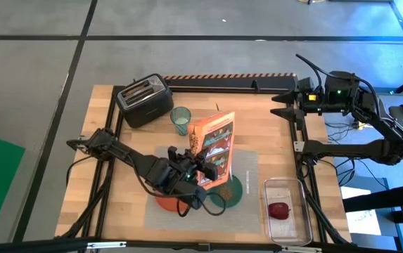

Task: Arrange a breakfast setting
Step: Pour the yellow cereal in the green bowl

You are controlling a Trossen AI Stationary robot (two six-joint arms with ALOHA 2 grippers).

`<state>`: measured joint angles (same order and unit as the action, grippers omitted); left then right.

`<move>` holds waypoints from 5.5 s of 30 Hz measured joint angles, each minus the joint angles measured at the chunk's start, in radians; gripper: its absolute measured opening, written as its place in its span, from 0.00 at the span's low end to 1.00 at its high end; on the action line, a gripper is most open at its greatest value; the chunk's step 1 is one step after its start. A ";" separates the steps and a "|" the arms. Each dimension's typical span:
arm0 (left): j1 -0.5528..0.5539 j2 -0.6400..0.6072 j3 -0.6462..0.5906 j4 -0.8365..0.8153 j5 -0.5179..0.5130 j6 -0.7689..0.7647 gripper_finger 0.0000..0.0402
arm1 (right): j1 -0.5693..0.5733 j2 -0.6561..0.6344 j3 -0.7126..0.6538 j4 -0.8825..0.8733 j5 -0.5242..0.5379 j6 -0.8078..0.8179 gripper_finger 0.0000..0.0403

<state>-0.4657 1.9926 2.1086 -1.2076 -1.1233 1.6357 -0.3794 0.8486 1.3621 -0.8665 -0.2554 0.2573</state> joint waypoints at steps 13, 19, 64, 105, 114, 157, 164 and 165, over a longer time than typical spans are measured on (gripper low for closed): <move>-0.005 0.002 0.000 0.004 0.039 -0.018 0.06 | 0.000 0.000 0.000 0.000 0.000 0.000 0.70; -0.006 0.004 0.000 -0.004 0.035 -0.035 0.06 | 0.000 0.000 0.000 0.000 0.000 0.000 0.70; -0.046 0.005 -0.024 -0.006 -0.036 -0.012 0.06 | 0.000 0.000 0.000 -0.007 0.000 0.006 0.70; -0.036 0.004 -0.030 0.060 -0.013 0.042 0.06 | 0.000 0.046 0.000 -0.003 0.000 0.006 0.70; -0.018 0.004 -0.030 0.033 -0.018 0.038 0.06 | 0.000 0.046 0.000 -0.004 0.000 -0.001 0.70; 0.096 0.004 -0.030 -0.134 0.252 -0.379 0.04 | 0.000 0.046 0.000 -0.005 -0.019 -0.028 0.70; 0.125 -0.001 -0.029 -0.173 0.303 -0.438 0.03 | 0.000 0.046 0.000 -0.005 -0.019 -0.028 0.70; 0.129 -0.004 -0.029 -0.172 0.320 -0.447 0.03 | 0.000 0.046 0.000 -0.005 -0.019 -0.029 0.70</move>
<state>-0.3368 1.9890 2.0796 -1.3795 -0.8037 1.1884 -0.3797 0.8948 1.3624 -0.8715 -0.2741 0.2280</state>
